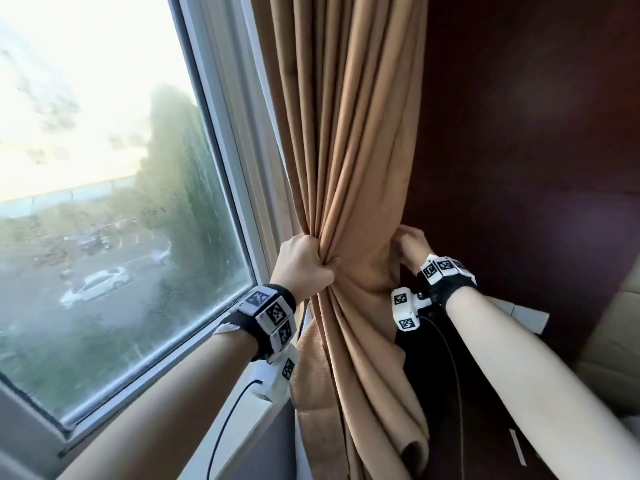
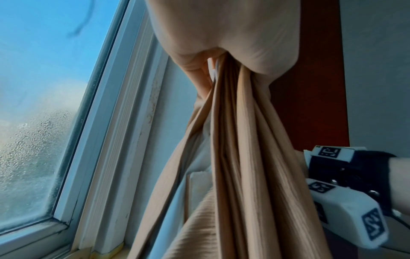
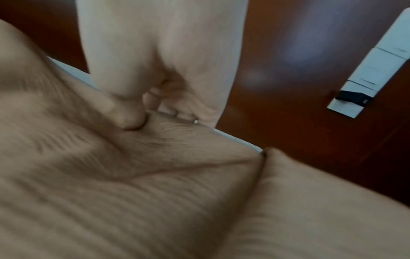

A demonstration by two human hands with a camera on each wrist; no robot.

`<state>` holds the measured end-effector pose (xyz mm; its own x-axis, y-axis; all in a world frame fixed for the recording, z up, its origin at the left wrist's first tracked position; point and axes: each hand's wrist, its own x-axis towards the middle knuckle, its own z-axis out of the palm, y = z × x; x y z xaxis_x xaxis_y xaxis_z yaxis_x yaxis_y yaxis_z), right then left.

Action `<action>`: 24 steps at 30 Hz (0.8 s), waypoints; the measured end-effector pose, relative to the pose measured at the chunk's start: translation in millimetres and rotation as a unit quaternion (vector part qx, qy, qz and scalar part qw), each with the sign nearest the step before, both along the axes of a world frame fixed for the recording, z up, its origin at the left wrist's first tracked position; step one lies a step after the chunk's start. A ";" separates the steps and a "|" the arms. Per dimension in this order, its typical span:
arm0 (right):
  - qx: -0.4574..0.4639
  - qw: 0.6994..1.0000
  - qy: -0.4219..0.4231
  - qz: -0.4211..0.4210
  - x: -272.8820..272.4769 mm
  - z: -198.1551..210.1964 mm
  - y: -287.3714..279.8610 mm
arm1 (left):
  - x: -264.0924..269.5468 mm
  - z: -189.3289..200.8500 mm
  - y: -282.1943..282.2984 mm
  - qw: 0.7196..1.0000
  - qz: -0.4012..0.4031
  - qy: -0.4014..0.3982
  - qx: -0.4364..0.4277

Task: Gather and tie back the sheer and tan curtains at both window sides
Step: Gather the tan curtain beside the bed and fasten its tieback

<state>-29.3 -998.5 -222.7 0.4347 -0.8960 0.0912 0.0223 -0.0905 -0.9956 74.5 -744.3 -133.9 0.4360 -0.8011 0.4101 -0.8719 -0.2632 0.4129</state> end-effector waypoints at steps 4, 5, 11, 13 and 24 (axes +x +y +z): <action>-0.198 0.966 0.131 -0.101 -32.1 -1.3 1.4 | 1.0 -3.6 -6.6 1.000 0.022 -0.010 -0.019; -0.233 0.952 0.158 -0.120 -45.8 0.1 5.8 | 0.3 -3.9 -8.6 0.999 0.028 -0.009 -0.023; -0.350 0.896 0.172 -0.214 -107.3 -2.5 64.4 | -8.7 -5.3 -22.3 0.999 0.037 0.024 -0.031; -0.408 0.855 0.195 -0.255 -113.8 -4.2 91.7 | -14.2 -4.5 -25.2 0.998 0.031 0.034 -0.040; -0.454 0.781 0.393 -0.171 -71.5 35.4 203.0 | -58.8 -2.0 -21.4 0.997 -0.046 0.048 -0.040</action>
